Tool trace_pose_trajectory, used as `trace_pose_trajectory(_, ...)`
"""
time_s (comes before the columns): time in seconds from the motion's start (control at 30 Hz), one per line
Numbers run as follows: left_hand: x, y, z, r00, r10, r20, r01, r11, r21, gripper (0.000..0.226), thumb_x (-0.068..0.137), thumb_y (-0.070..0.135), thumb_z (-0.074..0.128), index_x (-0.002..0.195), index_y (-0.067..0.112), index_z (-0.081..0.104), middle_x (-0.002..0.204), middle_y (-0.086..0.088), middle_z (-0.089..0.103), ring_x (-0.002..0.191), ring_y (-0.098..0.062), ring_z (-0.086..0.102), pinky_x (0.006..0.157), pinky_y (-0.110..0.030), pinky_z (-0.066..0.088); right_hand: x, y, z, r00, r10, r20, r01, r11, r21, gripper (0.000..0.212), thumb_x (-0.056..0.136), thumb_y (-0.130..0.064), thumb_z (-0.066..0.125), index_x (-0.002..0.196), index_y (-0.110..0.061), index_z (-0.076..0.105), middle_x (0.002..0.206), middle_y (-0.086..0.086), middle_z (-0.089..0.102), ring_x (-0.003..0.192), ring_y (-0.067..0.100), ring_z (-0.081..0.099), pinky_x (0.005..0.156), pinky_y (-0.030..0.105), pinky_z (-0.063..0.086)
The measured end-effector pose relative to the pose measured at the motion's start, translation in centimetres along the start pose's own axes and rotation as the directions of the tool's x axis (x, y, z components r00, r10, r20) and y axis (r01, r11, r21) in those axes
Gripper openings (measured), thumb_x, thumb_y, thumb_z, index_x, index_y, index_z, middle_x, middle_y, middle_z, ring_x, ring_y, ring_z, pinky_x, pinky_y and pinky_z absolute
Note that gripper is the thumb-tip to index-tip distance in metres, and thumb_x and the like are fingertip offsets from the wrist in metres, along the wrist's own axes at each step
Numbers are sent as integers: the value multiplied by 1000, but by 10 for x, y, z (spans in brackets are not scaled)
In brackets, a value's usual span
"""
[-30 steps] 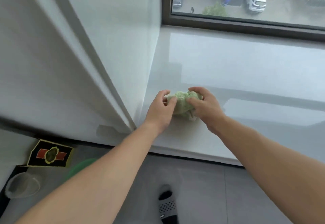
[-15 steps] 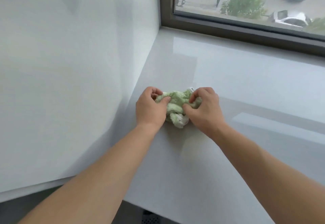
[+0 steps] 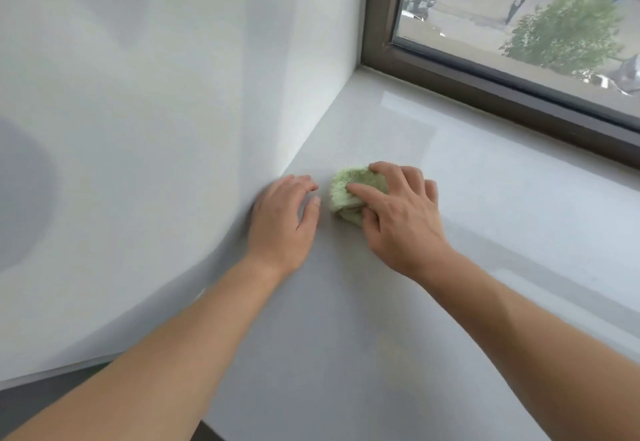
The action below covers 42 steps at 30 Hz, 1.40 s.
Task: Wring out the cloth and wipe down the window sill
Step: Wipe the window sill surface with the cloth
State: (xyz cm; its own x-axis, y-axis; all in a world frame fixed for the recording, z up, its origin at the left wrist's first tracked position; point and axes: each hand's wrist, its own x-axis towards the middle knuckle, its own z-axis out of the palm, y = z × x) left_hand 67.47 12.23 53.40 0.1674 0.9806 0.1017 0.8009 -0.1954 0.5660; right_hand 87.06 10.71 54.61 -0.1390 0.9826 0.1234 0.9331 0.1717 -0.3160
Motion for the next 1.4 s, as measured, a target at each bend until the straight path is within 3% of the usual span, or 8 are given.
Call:
trace_pose_trajectory(0.2,-17,-5,12,981,53,185,-110,944,310,68,96,48,29,153,11,28,165,-3,18,153,-18,5,123,-43,6,17,15,17,927,-343,154,344,939,23,48,100,-45,38,147,-37,39,159,9,30,148,33,21,120,46,11)
trace_pose_trajectory(0.3,-15,-4,12,981,29,190,-98,925,366,70,95,51,31,154,14,26,165,-8,13,153,-20,3,123,-43,6,82,50,18,968,-200,153,205,979,-14,46,101,-40,39,147,-46,35,162,2,25,150,30,17,120,50,9)
trace_pose_trajectory(0.47,-14,-5,13,979,29,201,-107,915,390,70,94,52,32,154,16,29,165,-8,14,153,-20,4,123,-44,9,162,73,17,989,119,83,-106,983,-150,48,100,-45,30,148,-47,26,162,-1,21,145,27,19,116,53,11)
trace_pose_trajectory(0.67,-15,-3,11,979,19,201,-100,911,401,70,94,52,34,154,16,29,166,-8,13,153,-19,2,122,-46,12,117,56,13,934,-297,197,311,950,-41,53,98,-46,35,150,-39,27,159,-3,29,141,26,30,111,49,19)
trace_pose_trajectory(0.83,-16,-5,13,980,18,197,-95,916,390,69,94,52,35,154,17,30,165,-7,14,153,-18,5,122,-46,13,178,64,19,989,136,63,-136,991,7,59,94,-41,46,147,-21,30,152,5,39,141,27,29,114,49,15)
trace_pose_trajectory(1.03,-17,-4,12,982,19,189,-90,922,378,70,93,51,37,153,16,31,165,-8,14,153,-19,4,122,-47,15,113,38,23,935,-288,209,297,955,-13,59,94,-56,35,149,-34,34,159,-9,31,147,25,26,113,67,1)
trace_pose_trajectory(1.23,-18,-5,14,985,28,171,-89,927,365,70,92,52,34,153,17,31,165,-7,14,153,-18,4,122,-45,12,139,69,19,985,16,172,-2,997,-80,57,94,-63,27,149,-46,24,162,-8,20,150,31,8,119,56,-1)
trace_pose_trajectory(1.4,-19,-5,13,994,51,94,-75,959,274,63,90,46,42,139,7,47,154,-15,39,145,-29,30,118,-47,24,54,36,21,944,-232,235,251,966,-55,57,94,-58,31,150,-46,24,161,-9,24,149,29,14,119,55,6)
